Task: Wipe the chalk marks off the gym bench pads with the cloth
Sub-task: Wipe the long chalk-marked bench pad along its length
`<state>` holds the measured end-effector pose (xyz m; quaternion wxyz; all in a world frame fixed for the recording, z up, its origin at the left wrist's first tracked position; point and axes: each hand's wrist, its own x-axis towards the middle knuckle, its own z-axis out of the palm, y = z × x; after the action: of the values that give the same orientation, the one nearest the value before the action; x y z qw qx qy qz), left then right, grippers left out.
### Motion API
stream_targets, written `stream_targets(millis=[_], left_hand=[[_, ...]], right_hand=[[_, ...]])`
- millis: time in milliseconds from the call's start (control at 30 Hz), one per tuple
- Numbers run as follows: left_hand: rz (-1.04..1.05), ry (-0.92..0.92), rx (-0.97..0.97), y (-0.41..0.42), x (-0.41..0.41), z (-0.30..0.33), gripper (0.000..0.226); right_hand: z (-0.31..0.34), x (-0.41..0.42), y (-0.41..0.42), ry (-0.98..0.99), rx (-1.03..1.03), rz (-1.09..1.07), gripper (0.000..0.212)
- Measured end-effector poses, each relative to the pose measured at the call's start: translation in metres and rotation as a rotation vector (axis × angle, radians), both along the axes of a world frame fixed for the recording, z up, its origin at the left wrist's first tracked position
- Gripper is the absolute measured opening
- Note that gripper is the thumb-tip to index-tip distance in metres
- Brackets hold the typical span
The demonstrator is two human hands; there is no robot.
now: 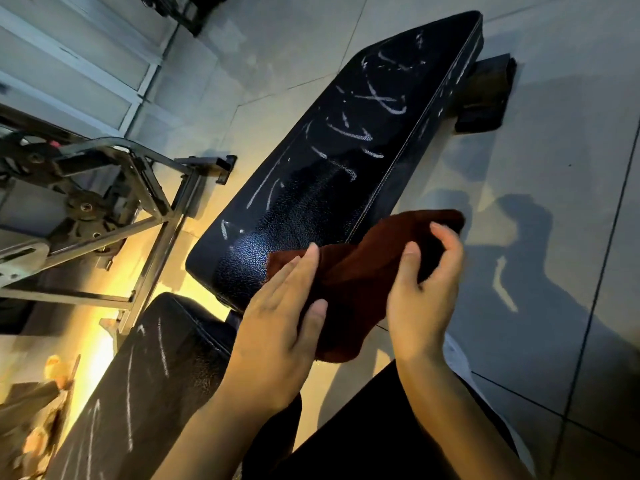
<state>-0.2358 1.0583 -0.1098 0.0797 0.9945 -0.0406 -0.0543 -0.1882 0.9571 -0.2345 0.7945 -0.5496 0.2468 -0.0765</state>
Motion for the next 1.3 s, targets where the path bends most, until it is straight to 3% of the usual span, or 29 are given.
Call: stream_targets(millis=[133, 233, 300, 367, 467, 633, 800, 900, 1133, 1300], left_hand=[[0.281, 0.038, -0.483, 0.001, 0.006, 0.008, 0.052], [0.295, 0.027, -0.576, 0.003, 0.008, 0.013, 0.051], [0.29, -0.027, -0.543, 0.008, 0.006, 0.014, 0.048], [0.298, -0.109, -0.457, 0.021, 0.004, 0.012, 0.048], [0.334, -0.157, -0.336, 0.032, -0.001, 0.007, 0.054], [0.194, -0.114, -0.151, 0.026, -0.004, -0.007, 0.048], [0.174, -0.136, -0.103, 0.026, -0.002, -0.009, 0.045], [0.173, -0.146, -0.077, 0.025, -0.002, -0.009, 0.043], [0.214, -0.129, -0.146, 0.027, 0.0, -0.005, 0.045], [0.216, -0.152, -0.047, 0.015, 0.041, -0.011, 0.053]], right_hand=[[0.032, -0.027, 0.03, -0.002, 0.16, 0.137, 0.053], [0.052, -0.04, 0.06, -0.093, 0.077, 0.247, 0.077], [0.053, -0.04, 0.075, -0.111, -0.069, 0.289, 0.086], [0.05, -0.035, 0.081, -0.122, -0.132, 0.279, 0.078], [0.041, -0.013, 0.071, -0.139, -0.084, 0.291, 0.074], [0.016, 0.073, 0.039, -0.107, -0.083, 0.265, 0.075], [0.011, 0.09, 0.035, -0.001, 0.023, 0.114, 0.072], [0.021, 0.067, 0.042, 0.107, 0.129, 0.18, 0.068], [0.033, -0.015, 0.065, -0.082, 0.084, 0.351, 0.064], [0.021, 0.044, 0.042, -0.081, 0.045, 0.394, 0.062]])
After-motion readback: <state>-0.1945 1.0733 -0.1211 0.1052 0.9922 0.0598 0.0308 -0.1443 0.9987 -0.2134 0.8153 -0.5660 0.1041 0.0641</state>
